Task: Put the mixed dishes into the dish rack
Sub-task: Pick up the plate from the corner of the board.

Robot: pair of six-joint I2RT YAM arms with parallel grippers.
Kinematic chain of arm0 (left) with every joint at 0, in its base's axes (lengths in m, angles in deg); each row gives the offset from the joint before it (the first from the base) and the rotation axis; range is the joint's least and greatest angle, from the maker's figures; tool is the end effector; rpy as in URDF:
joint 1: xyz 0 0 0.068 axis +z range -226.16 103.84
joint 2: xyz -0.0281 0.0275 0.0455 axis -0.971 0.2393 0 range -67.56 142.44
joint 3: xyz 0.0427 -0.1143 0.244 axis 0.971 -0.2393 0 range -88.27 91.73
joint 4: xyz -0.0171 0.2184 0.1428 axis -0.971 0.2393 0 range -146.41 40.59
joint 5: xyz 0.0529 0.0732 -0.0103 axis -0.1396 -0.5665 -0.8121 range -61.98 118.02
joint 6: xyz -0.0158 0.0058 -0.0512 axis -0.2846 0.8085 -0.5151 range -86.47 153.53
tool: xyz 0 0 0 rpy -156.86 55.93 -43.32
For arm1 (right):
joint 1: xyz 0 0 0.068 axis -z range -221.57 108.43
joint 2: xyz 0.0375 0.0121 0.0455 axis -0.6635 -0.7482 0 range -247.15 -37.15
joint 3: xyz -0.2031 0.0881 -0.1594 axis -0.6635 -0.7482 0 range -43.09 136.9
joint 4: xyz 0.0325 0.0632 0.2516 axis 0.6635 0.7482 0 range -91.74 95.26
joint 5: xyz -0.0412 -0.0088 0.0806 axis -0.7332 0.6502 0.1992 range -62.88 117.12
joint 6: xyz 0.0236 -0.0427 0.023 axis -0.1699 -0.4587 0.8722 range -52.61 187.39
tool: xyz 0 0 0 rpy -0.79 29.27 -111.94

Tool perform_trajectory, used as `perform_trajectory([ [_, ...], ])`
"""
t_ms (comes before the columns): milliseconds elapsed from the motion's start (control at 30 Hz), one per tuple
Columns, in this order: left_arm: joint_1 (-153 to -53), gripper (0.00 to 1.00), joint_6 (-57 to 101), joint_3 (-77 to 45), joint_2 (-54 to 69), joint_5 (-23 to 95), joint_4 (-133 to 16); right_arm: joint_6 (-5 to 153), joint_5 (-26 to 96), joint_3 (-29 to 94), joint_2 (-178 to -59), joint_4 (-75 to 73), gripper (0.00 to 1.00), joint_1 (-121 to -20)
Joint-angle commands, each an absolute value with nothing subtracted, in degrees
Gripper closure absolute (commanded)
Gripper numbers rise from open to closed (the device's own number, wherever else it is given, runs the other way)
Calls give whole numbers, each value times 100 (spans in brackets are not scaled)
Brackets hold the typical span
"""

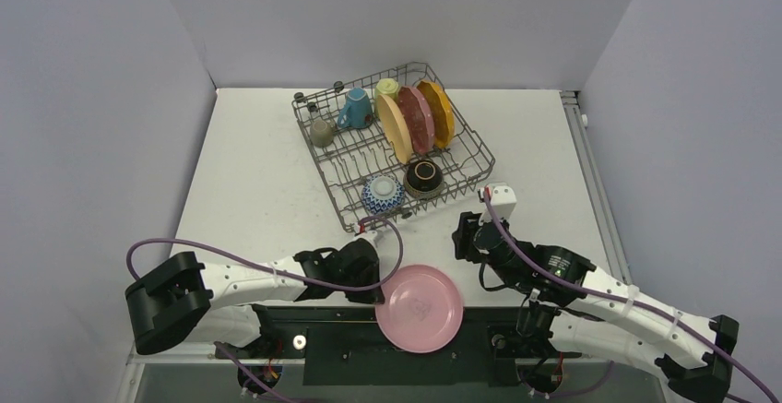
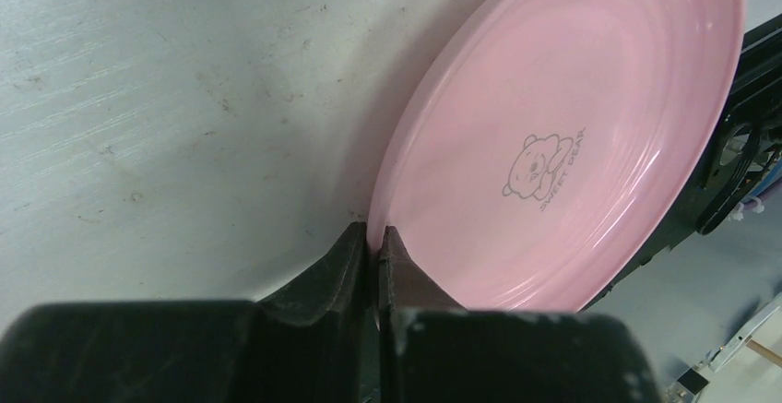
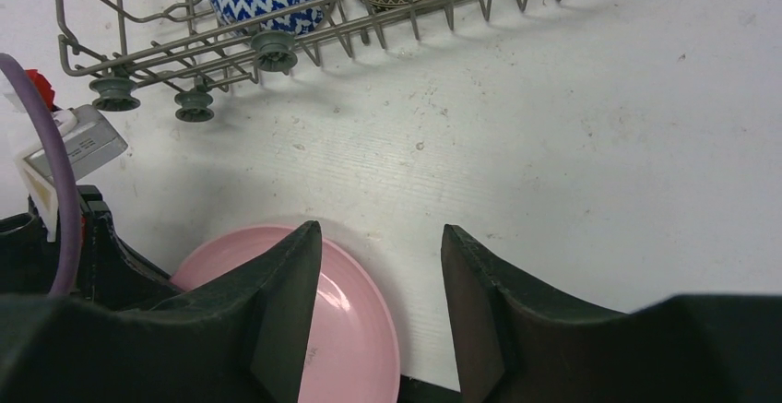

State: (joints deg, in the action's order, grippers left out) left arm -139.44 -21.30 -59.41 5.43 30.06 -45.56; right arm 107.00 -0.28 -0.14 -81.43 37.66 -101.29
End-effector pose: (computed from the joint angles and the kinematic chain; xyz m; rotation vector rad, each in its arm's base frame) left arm 0.0993 -0.2000 0.1487 0.2184 2.7460 -0.7707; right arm 0.0936 0.1277 0.2833 -0.1423 2.2161 0.4235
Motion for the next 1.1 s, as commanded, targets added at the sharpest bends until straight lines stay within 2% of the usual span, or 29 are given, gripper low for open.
perform_trajectory([
  [0, -13961, 100, -1989, -5678, 384, 2953, -4452, 10759, -108, -41, -7875, 3751, 53, -10178],
  [167, -13899, 100, -1940, -5606, -49, 2850, -4326, 10810, 13, -104, -7588, 3807, 49, -10166],
  [367, -13487, 100, -1780, -5714, -942, 3138, -4126, 10832, 238, -142, -7520, 3575, 41, -10007],
  [767, -12469, 100, -1429, -5536, -2164, 3606, -3466, 11073, 2274, -266, -7581, 2878, 40, -9463],
  [1067, -12256, 100, -1355, -5423, -2457, 3683, -3205, 11132, 2518, -503, -7736, 2714, 40, -9473],
])
